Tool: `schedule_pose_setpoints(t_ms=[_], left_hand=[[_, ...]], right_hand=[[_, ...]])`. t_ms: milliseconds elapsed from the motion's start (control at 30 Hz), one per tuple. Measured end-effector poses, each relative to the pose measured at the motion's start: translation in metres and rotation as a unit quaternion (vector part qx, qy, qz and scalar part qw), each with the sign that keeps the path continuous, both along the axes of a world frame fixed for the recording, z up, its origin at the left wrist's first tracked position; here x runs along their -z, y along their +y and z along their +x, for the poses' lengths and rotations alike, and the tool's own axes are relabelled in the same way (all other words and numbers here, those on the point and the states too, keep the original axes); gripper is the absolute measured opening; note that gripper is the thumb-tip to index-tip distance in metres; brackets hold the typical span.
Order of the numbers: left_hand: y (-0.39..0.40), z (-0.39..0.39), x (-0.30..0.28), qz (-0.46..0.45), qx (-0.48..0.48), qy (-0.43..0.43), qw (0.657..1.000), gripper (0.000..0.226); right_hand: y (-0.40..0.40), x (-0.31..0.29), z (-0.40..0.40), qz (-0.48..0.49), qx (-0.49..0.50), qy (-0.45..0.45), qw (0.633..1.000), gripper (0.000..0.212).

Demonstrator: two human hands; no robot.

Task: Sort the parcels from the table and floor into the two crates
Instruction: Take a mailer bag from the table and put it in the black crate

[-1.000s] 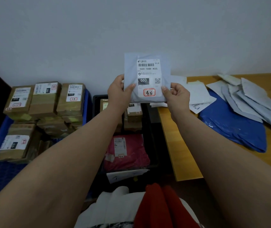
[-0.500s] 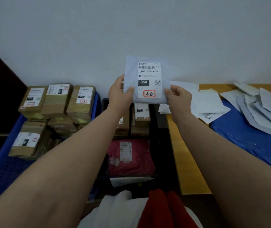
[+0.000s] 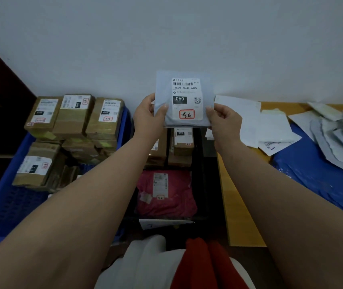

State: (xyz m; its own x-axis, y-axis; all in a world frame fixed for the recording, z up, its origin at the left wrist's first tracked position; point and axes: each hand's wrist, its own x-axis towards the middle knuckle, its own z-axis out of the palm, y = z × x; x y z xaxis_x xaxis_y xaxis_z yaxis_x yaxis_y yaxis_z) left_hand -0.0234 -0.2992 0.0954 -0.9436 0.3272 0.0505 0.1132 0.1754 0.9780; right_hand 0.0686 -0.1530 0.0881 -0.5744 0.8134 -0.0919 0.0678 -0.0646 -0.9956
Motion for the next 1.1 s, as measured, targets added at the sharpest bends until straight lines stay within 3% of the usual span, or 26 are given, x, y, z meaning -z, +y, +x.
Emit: schedule_pose_setpoints(t_ms=[133, 233, 333, 500, 633, 833, 967, 1033, 1100], left_hand=[[-0.012, -0.003, 0.014, -0.08, 0.029, 0.006, 0.996, 0.047], [-0.028, -0.003, 0.03, -0.207, 0.072, 0.014, 0.976, 0.06], [-0.044, -0.001, 0.053, -0.349, 0.133, -0.006, 0.928, 0.071], [-0.067, 0.009, 0.097, -0.481, 0.226, -0.083, 0.843, 0.055], [-0.077, 0.017, 0.147, -0.526, 0.276, -0.134, 0.793, 0.055], [-0.089, 0.031, 0.208, -0.604, 0.32, -0.076, 0.726, 0.055], [-0.097, 0.033, 0.22, -0.661, 0.342, -0.103, 0.66, 0.071], [-0.097, 0.027, 0.208, -0.668, 0.355, -0.108, 0.645, 0.081], [-0.094, 0.017, 0.188, -0.651, 0.368, -0.081, 0.659, 0.081]], right_hand=[[-0.003, 0.016, -0.001, 0.081, -0.036, -0.086, 0.992, 0.043], [-0.012, 0.035, 0.002, 0.139, -0.101, -0.168, 0.971, 0.037], [-0.024, 0.059, 0.003, 0.179, -0.191, -0.283, 0.923, 0.031], [-0.041, 0.098, 0.01, 0.125, -0.306, -0.408, 0.851, 0.028], [-0.058, 0.139, 0.018, 0.131, -0.364, -0.458, 0.8, 0.028], [-0.08, 0.199, 0.03, 0.145, -0.412, -0.493, 0.752, 0.025], [-0.085, 0.209, 0.034, 0.147, -0.458, -0.527, 0.7, 0.029], [-0.083, 0.203, 0.034, 0.142, -0.459, -0.537, 0.694, 0.03], [-0.08, 0.187, 0.03, 0.144, -0.441, -0.531, 0.709, 0.03]])
